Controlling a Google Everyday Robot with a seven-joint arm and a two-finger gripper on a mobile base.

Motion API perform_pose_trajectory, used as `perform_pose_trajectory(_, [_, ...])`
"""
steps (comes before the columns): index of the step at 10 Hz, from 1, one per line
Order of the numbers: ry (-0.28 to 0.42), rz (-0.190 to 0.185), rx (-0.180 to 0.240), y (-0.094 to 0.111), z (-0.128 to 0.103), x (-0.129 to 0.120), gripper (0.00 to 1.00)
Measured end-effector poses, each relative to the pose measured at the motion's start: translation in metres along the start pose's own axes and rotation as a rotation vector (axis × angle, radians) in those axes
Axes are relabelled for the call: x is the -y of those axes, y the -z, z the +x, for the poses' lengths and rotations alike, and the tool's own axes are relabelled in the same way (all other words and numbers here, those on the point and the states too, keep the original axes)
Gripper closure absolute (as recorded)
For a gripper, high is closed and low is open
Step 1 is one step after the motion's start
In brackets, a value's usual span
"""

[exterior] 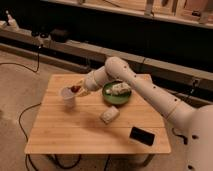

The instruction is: Place the pepper in the ceramic cup

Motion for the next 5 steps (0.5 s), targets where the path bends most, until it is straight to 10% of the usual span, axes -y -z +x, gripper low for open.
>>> perform_pose_trajectory(5, [-0.020,0.010,-0.059,-0.042,0.014,-0.040,0.83])
